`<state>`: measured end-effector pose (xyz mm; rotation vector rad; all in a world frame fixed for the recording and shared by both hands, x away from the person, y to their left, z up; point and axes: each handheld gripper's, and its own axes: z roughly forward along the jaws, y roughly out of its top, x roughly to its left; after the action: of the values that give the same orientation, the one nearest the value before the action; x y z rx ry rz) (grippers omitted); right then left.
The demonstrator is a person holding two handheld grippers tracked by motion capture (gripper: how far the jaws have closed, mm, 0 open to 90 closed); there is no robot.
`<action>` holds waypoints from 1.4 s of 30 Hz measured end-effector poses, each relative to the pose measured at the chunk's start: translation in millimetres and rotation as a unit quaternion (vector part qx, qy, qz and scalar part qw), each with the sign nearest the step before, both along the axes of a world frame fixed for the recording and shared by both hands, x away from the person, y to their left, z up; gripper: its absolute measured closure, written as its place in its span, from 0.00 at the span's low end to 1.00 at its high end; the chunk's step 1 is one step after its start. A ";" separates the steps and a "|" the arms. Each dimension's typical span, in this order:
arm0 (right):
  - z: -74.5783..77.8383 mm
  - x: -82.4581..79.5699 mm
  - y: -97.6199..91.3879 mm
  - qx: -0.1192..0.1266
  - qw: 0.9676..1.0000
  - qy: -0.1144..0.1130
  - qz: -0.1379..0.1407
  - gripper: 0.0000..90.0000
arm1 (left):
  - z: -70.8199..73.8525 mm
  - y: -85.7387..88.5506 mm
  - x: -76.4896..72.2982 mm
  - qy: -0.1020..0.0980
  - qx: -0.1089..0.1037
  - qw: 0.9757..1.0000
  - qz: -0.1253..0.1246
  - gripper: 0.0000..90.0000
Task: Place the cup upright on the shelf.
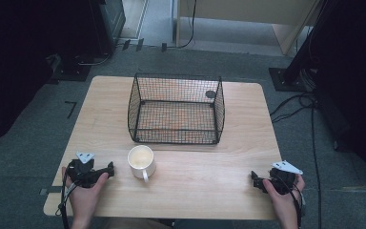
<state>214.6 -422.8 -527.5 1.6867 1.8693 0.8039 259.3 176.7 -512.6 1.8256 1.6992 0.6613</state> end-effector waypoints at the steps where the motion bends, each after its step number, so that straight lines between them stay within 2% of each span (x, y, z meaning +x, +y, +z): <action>1: 0.0 0.0 0.0 0.000 1.000 0.000 0.000 0.00 | 2.1 -0.3 -1.3 -0.004 -0.003 1.000 0.001 0.00; 3: 0.0 0.0 0.1 0.000 1.000 0.000 0.000 0.00 | 6.0 -1.4 -3.5 -0.008 -0.004 1.000 0.000 0.00; 6: 0.0 0.0 0.0 0.000 1.000 0.000 0.000 0.00 | 20.8 -8.4 -11.3 -0.033 -0.006 0.999 -0.009 0.00; 8: 0.0 0.0 0.1 0.000 1.000 0.000 0.000 0.00 | 24.7 -10.9 -13.4 -0.038 -0.008 0.999 -0.013 0.00; 9: 0.0 0.0 0.1 0.000 1.000 0.000 0.000 0.00 | 31.4 -16.4 -17.2 -0.046 -0.010 0.999 -0.020 0.00; 16: 0.0 0.0 0.1 0.000 1.000 0.000 0.000 0.00 | 48.7 -29.5 -27.7 -0.061 -0.022 0.997 -0.039 0.00; 23: 0.0 0.0 0.1 0.000 1.000 0.000 0.000 0.00 | 67.2 -48.9 -40.0 -0.081 -0.034 0.994 -0.066 0.00; 29: 0.0 0.0 0.1 0.000 1.000 0.000 0.000 0.00 | 72.5 -59.4 -46.2 -0.084 -0.047 0.992 -0.082 0.00; 33: 0.0 -0.1 0.1 0.000 1.000 0.000 0.000 0.00 | 72.4 -77.2 -53.2 -0.085 -0.051 0.990 -0.103 0.00; 35: 0.0 -0.1 0.1 0.000 1.000 0.000 0.000 0.00 | 71.9 -80.8 -54.6 -0.084 -0.052 0.989 -0.107 0.00; 42: 0.0 -0.1 0.1 0.000 1.000 0.000 0.000 0.00 | 59.8 -105.2 -62.6 -0.079 -0.060 0.987 -0.127 0.00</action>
<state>214.5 -422.7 -527.5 1.6868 1.8691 0.8039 196.7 71.5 -452.8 1.8131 1.3460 0.5686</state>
